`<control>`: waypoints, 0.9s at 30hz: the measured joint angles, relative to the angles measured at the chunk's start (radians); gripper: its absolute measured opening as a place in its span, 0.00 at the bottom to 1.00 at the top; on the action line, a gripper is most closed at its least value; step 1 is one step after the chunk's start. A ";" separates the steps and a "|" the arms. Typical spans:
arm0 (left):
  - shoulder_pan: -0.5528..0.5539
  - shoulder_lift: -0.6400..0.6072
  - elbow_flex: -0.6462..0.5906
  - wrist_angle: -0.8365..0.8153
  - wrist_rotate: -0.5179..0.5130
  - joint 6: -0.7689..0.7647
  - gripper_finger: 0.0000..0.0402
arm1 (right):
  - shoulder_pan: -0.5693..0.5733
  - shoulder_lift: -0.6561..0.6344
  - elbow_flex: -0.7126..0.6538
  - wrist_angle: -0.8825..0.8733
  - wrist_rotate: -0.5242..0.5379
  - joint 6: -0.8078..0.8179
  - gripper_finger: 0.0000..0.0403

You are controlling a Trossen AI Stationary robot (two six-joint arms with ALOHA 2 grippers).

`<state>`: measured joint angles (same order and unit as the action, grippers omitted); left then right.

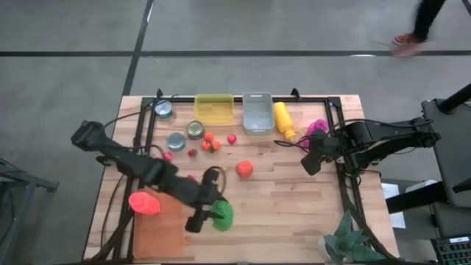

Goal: Pick & Place Food Item
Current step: Put the green tumbler into the orange bin

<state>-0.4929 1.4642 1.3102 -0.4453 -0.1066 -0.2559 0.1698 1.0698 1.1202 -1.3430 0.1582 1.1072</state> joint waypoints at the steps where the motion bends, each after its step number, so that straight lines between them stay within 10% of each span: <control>1: -0.022 -0.014 0.000 -0.017 -0.031 -0.019 0.51 | 0.000 0.000 0.000 0.000 0.000 0.000 0.75; 15: -0.276 -0.092 0.000 -0.234 -0.378 -0.330 0.52 | 0.000 0.000 0.000 0.001 0.000 0.000 0.75; 27: -0.318 -0.102 -0.001 -0.271 -0.425 -0.370 0.52 | 0.000 0.000 0.000 0.006 0.000 0.000 0.75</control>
<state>-0.8108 1.3624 1.3090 -0.7164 -0.5320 -0.6256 0.1696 1.0698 1.1202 -1.3375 0.1585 1.1072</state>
